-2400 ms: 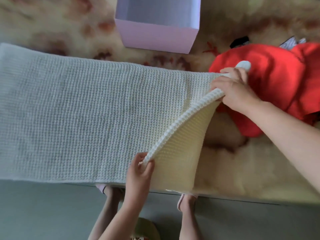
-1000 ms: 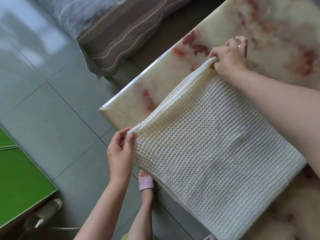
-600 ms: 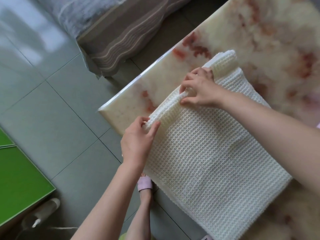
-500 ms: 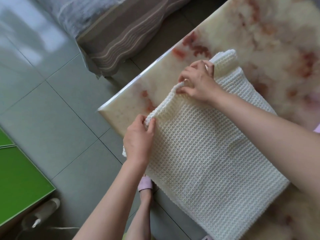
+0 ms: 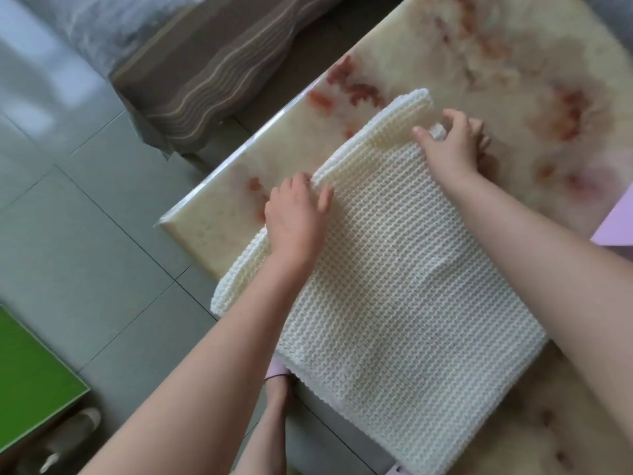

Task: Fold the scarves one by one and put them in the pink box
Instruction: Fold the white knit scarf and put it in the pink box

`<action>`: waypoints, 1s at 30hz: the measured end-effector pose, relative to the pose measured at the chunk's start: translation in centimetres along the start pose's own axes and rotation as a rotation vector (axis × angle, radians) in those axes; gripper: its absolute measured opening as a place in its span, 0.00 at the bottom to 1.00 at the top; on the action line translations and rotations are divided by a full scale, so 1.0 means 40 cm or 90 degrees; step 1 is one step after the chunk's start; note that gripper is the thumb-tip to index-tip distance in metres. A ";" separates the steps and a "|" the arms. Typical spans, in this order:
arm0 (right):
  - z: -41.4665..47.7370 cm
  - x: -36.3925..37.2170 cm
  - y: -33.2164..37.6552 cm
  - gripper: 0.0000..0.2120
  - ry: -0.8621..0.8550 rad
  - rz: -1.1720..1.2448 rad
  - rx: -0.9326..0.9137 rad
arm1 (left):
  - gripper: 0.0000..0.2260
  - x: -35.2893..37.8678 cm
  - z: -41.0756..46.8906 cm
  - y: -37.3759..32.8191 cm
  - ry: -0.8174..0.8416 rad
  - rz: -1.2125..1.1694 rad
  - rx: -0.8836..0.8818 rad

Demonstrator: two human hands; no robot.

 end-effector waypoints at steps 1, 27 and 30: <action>0.022 0.006 -0.026 0.26 0.044 -0.024 0.050 | 0.18 0.007 0.016 -0.007 0.000 -0.013 -0.009; -0.392 -0.082 -0.370 0.32 0.116 -0.198 -0.177 | 0.28 0.198 -0.252 -0.066 0.093 0.293 0.289; -0.449 -0.063 -0.495 0.33 0.145 -0.327 -0.194 | 0.29 0.161 -0.267 0.067 0.106 0.310 0.221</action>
Point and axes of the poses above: each hand's wrist, its own z-axis towards the middle knuckle, its own x-axis out of the palm, y = z × x, the point moved 8 cm from there along z, towards the middle knuckle, and after that the axes turned 2 degrees about y, right-handed, at the moved point
